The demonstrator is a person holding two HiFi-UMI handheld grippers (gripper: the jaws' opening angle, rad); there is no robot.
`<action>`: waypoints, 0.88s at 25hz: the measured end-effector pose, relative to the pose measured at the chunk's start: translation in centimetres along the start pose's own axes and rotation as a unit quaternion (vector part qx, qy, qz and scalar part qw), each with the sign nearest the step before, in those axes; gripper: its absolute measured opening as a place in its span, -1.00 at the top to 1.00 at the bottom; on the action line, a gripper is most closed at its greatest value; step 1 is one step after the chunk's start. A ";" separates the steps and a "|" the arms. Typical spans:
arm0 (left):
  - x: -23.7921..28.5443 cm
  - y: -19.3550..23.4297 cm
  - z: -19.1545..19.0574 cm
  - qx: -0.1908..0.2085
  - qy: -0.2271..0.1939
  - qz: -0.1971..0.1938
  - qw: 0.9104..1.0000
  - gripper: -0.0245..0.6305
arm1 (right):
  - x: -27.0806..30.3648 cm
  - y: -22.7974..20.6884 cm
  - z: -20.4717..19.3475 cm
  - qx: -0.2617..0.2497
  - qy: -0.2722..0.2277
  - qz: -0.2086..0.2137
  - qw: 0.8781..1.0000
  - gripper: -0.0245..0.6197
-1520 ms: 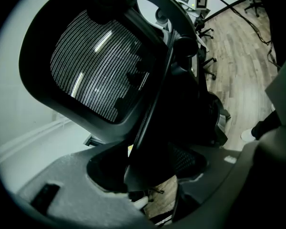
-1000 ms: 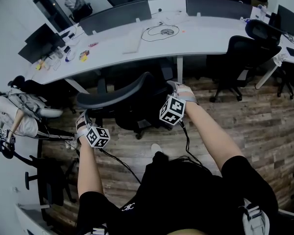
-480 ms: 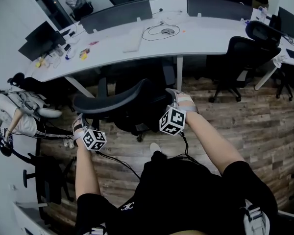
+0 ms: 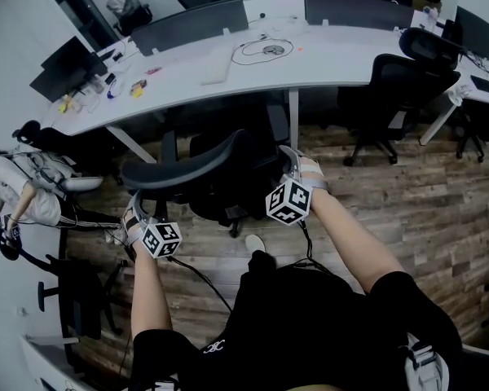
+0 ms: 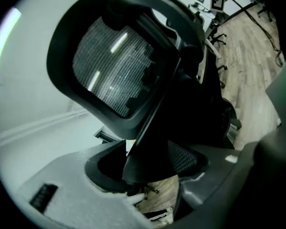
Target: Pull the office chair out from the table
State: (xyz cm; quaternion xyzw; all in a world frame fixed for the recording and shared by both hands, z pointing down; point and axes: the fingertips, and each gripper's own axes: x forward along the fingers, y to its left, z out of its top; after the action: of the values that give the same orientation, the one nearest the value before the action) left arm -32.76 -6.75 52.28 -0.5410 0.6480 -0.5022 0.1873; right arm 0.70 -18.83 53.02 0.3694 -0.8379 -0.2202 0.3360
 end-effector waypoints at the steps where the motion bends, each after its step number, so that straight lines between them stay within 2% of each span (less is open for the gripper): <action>1: -1.2 -0.1 0.3 -0.023 -0.007 0.016 1.000 0.09 | -0.7 -0.2 -0.4 0.027 -0.004 -0.006 1.000 0.04; 2: -2.5 -0.3 0.7 -0.054 -0.016 0.029 0.998 0.11 | -1.6 -0.3 -0.9 0.056 -0.010 -0.010 0.998 0.08; 3: -3.9 -0.5 1.2 -0.093 -0.025 0.038 0.995 0.25 | -2.7 -0.4 -1.3 0.086 -0.018 -0.014 0.996 0.15; 4: -5.2 -0.9 1.8 -0.138 -0.033 0.043 0.989 0.49 | -3.7 -0.7 -1.6 0.117 -0.028 -0.022 0.993 0.32; 5: -6.4 -1.4 2.6 -0.185 -0.039 0.042 0.981 0.69 | -4.8 -1.1 -1.8 0.147 -0.037 -0.032 0.988 0.71; 6: -7.5 -1.9 3.4 -0.229 -0.043 0.037 0.972 0.84 | -5.8 -1.3 -1.9 0.174 -0.046 -0.040 0.983 0.90; 8: -9.2 -3.1 5.5 -0.307 -0.052 0.012 0.950 0.90 | -7.5 -1.5 -1.6 0.213 -0.060 -0.046 0.974 0.90; 11: -10.8 -4.9 8.7 -0.409 -0.064 -0.026 0.910 0.90 | -9.4 -1.4 -0.3 0.253 -0.087 -0.041 0.963 0.90; 13: -11.6 -6.0 10.6 -0.455 -0.069 -0.043 0.887 0.90 | -10.4 -0.7 0.3 0.276 -0.095 -0.027 0.956 0.90; 14: -12.0 -6.4 11.4 -0.466 -0.071 -0.049 0.881 0.90 | -10.8 -0.3 0.7 0.286 -0.096 -0.017 0.953 0.90; 16: -12.8 -6.9 13.1 -0.470 -0.075 -0.060 0.877 0.90 | -11.7 0.6 1.5 0.299 -0.104 0.003 0.949 0.90; 19: -13.7 -7.2 14.6 -0.462 -0.081 -0.070 0.881 0.90 | -12.7 1.8 2.5 0.298 -0.120 0.018 0.947 0.90; 22: -14.2 -7.8 15.6 -0.463 -0.086 -0.083 0.878 0.90 | -13.3 2.4 3.0 0.299 -0.129 0.025 0.945 0.90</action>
State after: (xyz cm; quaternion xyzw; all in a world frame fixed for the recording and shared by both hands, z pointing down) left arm -11.60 -0.46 48.01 -0.6590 0.7406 -0.1097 -0.0719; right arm 4.07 -6.81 47.13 0.4003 -0.9104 0.0032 0.1044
